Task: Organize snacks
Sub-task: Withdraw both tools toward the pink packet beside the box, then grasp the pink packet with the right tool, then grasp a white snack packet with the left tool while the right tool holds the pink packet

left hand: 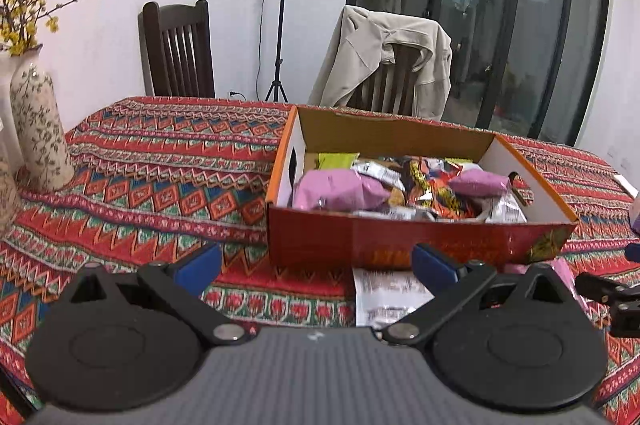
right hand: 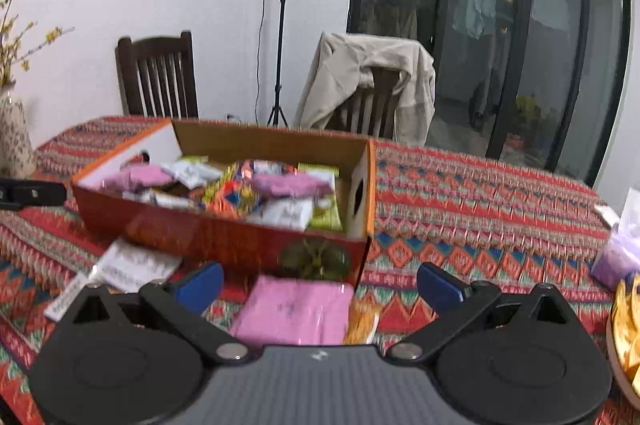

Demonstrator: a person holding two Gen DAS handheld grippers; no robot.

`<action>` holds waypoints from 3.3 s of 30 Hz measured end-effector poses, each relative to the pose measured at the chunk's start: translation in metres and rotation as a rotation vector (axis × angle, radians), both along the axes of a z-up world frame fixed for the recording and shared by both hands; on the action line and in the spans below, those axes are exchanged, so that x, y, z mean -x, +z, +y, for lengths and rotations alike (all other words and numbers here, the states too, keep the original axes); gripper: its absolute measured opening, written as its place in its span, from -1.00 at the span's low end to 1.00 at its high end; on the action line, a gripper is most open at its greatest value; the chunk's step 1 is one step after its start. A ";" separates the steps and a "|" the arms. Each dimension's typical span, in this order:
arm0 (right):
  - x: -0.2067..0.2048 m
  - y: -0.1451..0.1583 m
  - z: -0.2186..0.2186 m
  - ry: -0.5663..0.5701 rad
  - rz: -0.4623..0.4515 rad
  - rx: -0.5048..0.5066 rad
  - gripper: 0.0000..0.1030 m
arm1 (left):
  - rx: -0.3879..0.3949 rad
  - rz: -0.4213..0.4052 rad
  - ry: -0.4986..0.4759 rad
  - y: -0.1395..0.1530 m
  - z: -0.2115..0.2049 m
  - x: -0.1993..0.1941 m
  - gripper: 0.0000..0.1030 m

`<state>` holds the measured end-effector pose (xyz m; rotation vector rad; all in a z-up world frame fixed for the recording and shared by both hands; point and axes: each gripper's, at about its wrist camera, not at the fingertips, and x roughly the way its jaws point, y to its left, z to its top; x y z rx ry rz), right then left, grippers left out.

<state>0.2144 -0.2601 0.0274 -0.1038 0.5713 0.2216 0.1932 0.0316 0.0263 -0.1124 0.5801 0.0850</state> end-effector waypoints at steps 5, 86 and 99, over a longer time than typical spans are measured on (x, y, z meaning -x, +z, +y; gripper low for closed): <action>-0.002 -0.014 0.011 0.009 0.040 0.009 1.00 | -0.013 -0.003 0.017 -0.012 0.001 -0.001 1.00; -0.018 -0.038 0.002 -0.063 0.032 -0.138 0.30 | -0.116 0.228 -0.133 -0.053 -0.075 -0.065 1.00; -0.018 -0.042 0.008 -0.059 0.044 -0.120 0.31 | -0.071 0.258 -0.085 -0.069 -0.066 -0.076 1.00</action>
